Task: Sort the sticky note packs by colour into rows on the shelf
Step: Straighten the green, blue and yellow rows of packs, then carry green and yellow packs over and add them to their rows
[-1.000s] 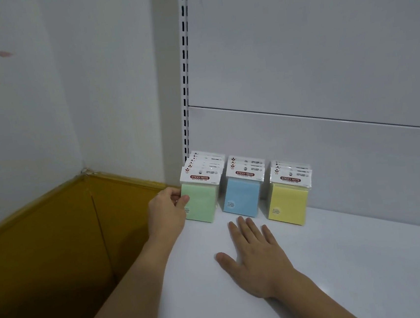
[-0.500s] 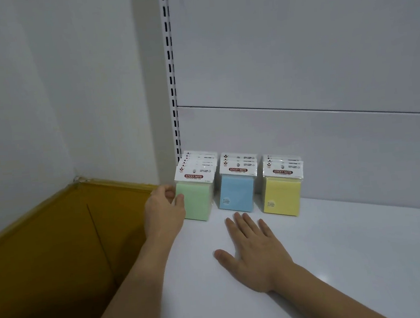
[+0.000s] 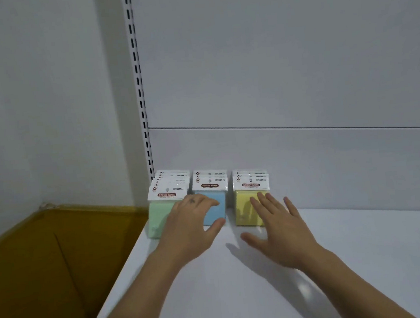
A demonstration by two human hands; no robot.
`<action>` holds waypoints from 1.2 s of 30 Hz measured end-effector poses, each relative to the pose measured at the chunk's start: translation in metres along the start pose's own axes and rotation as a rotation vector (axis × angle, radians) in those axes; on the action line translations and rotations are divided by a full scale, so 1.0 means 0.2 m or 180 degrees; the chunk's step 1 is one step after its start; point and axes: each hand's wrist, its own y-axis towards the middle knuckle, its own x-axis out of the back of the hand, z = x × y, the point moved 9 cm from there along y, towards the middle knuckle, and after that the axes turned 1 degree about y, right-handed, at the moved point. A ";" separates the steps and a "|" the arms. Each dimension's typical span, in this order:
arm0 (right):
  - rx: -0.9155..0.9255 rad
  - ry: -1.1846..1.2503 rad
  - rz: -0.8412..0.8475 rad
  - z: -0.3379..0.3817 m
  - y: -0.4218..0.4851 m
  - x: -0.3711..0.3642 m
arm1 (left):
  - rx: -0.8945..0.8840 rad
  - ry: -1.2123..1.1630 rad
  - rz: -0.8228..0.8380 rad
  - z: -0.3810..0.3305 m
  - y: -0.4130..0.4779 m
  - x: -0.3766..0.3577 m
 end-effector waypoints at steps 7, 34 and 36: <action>-0.0700 -0.0003 -0.0213 -0.47 -0.10 0.26 | -0.0524 -0.0087 0.0256 -0.32 0.24 -0.10; -0.2400 0.0319 -0.0799 -2.34 -1.19 0.57 | -0.1666 -0.0313 0.1224 -2.30 0.55 -1.03; -0.2427 0.0386 -0.0871 -2.52 -1.25 0.56 | -0.1636 -0.0278 0.1287 -2.44 0.55 -1.12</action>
